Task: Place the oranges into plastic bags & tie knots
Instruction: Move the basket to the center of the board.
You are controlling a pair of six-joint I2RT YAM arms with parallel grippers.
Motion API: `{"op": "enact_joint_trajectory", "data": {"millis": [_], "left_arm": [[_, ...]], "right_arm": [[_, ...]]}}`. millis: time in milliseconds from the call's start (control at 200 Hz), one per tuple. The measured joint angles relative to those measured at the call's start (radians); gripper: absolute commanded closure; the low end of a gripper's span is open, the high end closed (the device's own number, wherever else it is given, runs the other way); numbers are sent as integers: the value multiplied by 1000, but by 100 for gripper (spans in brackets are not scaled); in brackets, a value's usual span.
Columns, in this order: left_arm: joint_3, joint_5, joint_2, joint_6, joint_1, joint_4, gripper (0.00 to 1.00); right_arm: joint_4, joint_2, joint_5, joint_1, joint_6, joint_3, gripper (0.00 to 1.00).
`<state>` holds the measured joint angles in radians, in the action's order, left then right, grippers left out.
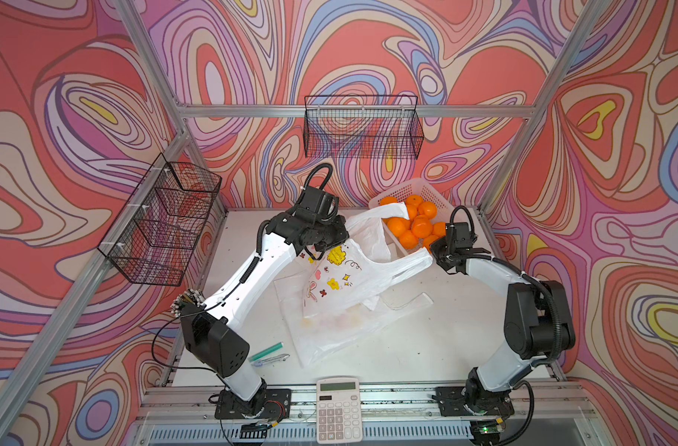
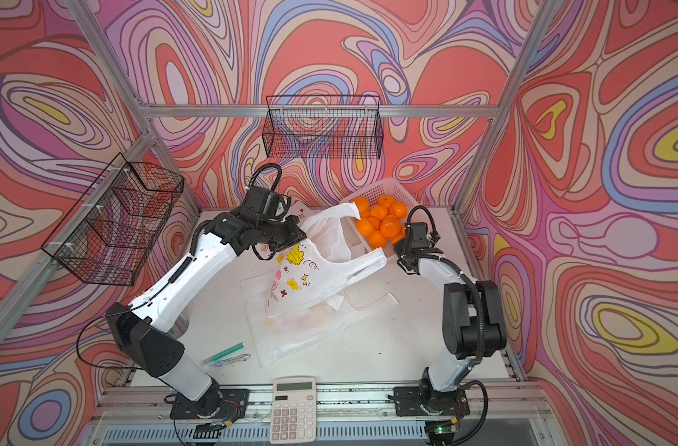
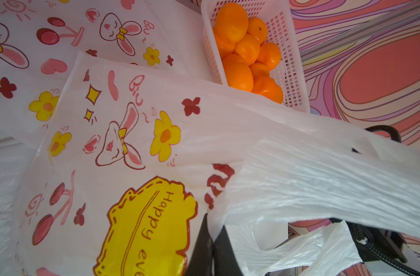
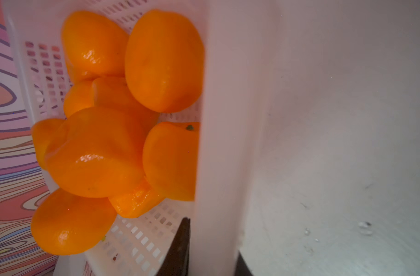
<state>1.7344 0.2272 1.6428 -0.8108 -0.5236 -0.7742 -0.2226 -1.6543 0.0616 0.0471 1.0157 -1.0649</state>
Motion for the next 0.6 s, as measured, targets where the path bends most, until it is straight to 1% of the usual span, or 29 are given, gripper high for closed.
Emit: {"op": "enact_joint_trajectory", "data": {"millis": [40, 115, 245, 466, 541, 601], "left_arm": [[-1, -3, 0, 3, 0, 0, 96], [-2, -7, 0, 11, 0, 0, 96], [-6, -9, -2, 22, 0, 0, 96], [-12, -9, -5, 26, 0, 0, 97], [-14, -9, -6, 29, 1, 0, 97], [-14, -8, -6, 29, 2, 0, 97]], "right_arm": [[-6, 33, 5, -8, -14, 26, 83], [-18, 106, 3, -26, -27, 88, 89], [-51, 243, -37, -96, -76, 206, 90], [-132, 447, -40, -219, -126, 338, 91], [-156, 498, -48, -258, -139, 365, 89], [-172, 520, -54, -282, -149, 379, 82]]}}
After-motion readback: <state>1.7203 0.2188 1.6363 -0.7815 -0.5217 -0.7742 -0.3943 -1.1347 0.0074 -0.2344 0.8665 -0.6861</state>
